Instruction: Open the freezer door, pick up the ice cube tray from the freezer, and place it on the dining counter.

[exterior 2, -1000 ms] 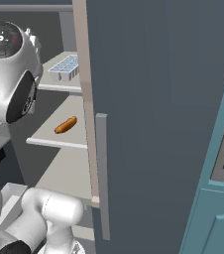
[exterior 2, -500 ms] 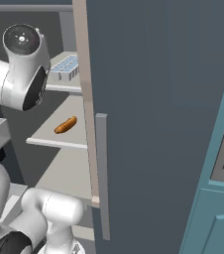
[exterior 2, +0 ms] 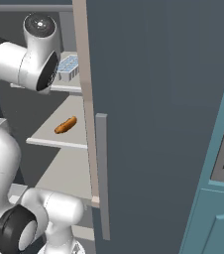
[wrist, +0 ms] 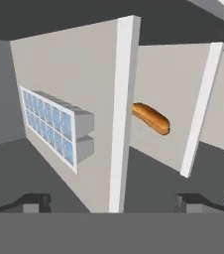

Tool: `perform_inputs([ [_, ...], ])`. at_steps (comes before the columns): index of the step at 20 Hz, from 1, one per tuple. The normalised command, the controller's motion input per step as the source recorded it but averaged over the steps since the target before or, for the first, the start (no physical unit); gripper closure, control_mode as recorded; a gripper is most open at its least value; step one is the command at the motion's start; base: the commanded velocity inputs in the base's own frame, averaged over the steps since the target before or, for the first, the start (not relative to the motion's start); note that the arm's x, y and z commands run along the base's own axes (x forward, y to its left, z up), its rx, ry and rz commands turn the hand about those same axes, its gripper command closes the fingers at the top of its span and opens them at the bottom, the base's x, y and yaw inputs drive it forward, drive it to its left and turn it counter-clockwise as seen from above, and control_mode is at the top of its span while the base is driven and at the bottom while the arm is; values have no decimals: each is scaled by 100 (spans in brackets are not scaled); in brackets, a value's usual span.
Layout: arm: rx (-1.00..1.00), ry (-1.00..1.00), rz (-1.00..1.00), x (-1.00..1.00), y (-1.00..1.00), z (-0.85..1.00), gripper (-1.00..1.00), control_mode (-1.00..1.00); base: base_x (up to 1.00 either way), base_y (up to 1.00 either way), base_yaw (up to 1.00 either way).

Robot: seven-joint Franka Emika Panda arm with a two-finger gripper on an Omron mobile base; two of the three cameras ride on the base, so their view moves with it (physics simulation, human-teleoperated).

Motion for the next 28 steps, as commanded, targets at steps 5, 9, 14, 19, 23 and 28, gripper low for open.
perform_inputs([
  [5, 0, 0, 0, 43, 5, -10, -100, -100, 0, 0, 0],
  [9, 0, 0, 0, 19, 11, -24, -100, -100, 0, 0, 0],
  [14, 0, 0, 0, 29, 8, -26, -100, -100, 0, 0, 0],
  [19, 1, 0, 0, 51, 3, -10, -100, -100, 0, 0, 0],
  [23, 0, 0, 0, 64, 0, 0, -100, -100, 0, 0, 0],
  [28, 0, 0, 0, 41, 0, 0, -100, -100, 0, 0, 0],
])
